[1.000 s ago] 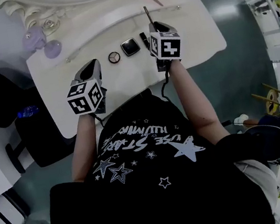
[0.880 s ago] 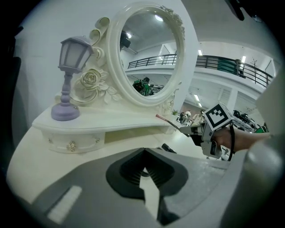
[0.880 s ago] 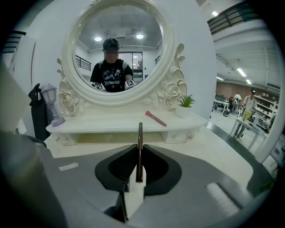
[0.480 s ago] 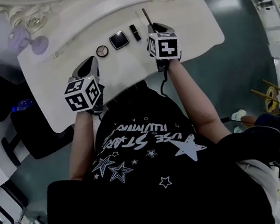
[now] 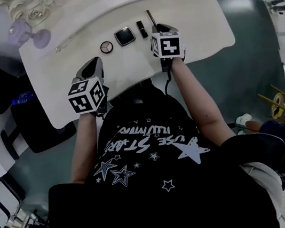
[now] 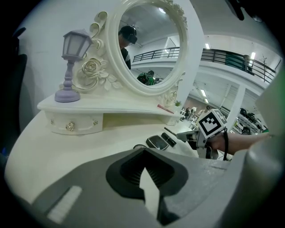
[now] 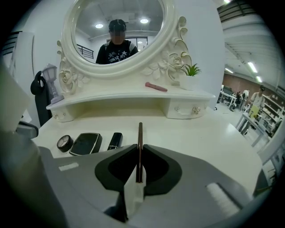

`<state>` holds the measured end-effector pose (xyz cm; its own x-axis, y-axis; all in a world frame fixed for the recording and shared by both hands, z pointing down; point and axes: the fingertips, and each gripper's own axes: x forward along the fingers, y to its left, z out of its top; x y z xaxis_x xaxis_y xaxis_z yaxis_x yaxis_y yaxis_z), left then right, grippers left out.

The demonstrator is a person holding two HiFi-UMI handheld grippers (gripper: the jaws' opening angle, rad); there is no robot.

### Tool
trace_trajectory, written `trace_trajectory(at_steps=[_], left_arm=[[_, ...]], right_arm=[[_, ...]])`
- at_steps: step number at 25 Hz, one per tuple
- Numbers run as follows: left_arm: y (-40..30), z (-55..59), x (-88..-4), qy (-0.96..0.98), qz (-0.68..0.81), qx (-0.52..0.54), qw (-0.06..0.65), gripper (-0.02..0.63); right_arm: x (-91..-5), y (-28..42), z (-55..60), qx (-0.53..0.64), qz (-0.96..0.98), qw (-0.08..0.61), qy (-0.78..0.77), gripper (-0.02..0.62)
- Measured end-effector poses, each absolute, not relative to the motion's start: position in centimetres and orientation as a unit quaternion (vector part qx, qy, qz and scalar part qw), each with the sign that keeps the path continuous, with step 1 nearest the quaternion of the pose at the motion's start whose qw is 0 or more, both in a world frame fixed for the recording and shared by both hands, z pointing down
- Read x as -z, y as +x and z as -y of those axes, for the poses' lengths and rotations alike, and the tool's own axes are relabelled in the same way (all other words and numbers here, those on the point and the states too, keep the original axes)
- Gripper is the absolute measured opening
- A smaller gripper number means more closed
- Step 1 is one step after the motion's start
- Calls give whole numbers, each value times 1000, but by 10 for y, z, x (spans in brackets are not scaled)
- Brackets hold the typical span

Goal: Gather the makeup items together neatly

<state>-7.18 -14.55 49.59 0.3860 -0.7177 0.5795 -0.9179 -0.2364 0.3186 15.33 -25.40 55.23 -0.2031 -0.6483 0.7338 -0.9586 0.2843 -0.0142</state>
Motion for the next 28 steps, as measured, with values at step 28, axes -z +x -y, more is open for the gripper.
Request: trace_trajectory(at_steps=[28], left_arm=[[-87, 142, -499, 761, 541, -146, 326, 2]], right_arm=[[-570, 155, 249, -251, 726, 371, 523, 81]])
